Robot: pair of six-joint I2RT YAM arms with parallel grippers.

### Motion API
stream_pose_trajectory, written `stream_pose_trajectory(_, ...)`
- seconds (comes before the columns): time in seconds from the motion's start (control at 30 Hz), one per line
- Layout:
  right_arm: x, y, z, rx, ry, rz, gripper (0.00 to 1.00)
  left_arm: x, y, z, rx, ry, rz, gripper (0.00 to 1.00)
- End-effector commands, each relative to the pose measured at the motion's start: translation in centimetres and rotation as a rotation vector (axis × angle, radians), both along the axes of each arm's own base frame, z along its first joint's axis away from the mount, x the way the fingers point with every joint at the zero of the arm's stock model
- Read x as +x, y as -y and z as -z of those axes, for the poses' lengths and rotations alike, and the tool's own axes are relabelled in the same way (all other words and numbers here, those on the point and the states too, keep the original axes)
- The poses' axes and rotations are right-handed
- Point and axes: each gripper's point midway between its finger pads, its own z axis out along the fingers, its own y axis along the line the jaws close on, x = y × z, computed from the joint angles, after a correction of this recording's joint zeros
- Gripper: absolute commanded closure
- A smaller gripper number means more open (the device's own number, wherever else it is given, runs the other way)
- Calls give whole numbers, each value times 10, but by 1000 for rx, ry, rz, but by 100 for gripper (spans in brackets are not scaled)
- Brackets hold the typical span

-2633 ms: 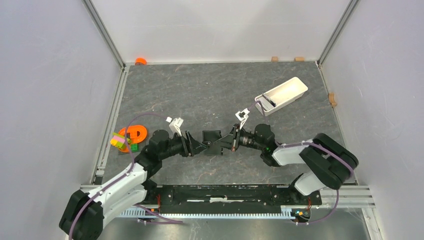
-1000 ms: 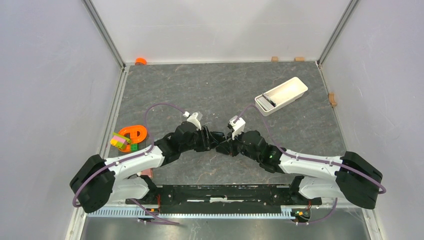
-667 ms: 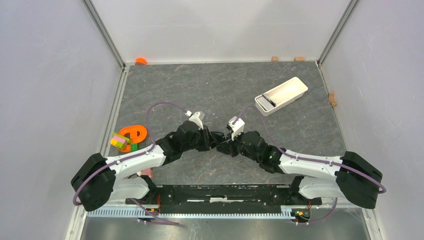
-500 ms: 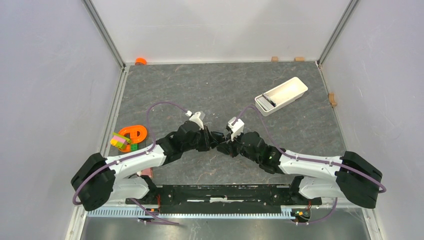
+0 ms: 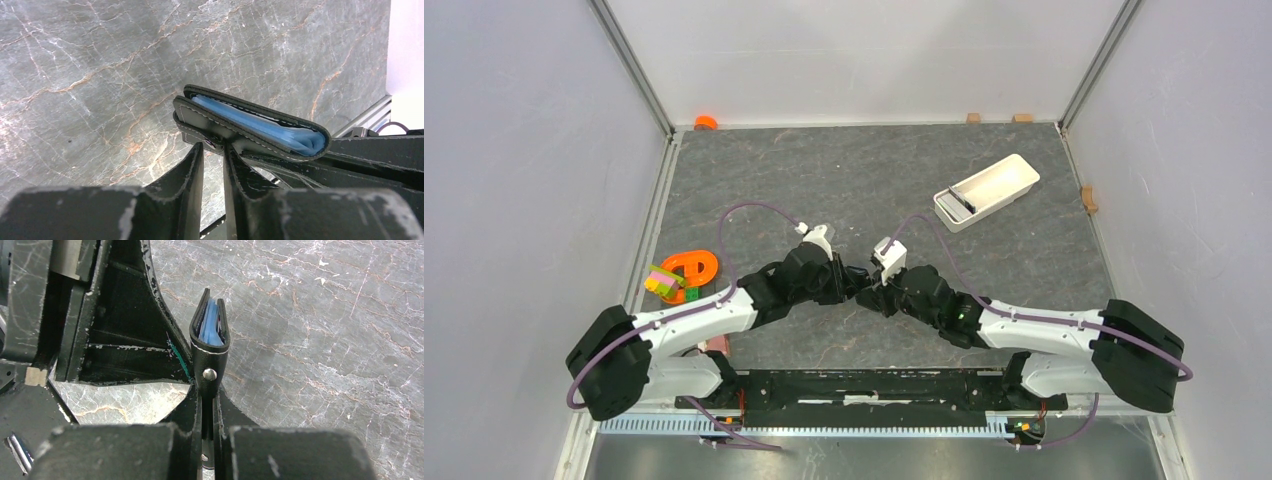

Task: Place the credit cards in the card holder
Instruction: Open the card holder.

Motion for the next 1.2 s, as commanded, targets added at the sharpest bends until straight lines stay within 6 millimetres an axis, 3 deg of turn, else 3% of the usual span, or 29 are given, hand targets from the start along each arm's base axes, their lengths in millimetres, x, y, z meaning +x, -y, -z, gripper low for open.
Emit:
stream_pose_trajectory(0.0, -7, -29, -41, 111, 55, -84, 100, 23, -22, 8, 102, 35, -133, 72)
stream_pose_trajectory(0.13, -9, -30, -40, 107, 56, -92, 100, 24, -20, 10, 99, 40, -128, 69)
stream_pose_trajectory(0.33, -9, -27, -37, 99, 50, -82, 100, 25, -18, 9, 77, 54, -121, 90)
stream_pose_trajectory(0.47, -6, -21, -34, 82, 48, -47, 100, 24, -18, 12, 85, 44, -120, 98)
stream_pose_trajectory(0.83, 15, 6, -19, 9, 28, 155, 100, 20, -43, 41, 219, -10, -186, 98)
stream_pose_trajectory(1.07, 17, 17, -21, -13, 39, 173, 100, 12, -32, 24, 142, 49, -74, 97)
stream_pose_trajectory(1.17, 14, 16, -30, 25, 49, 66, 100, 5, -33, 11, 104, 103, -23, 75)
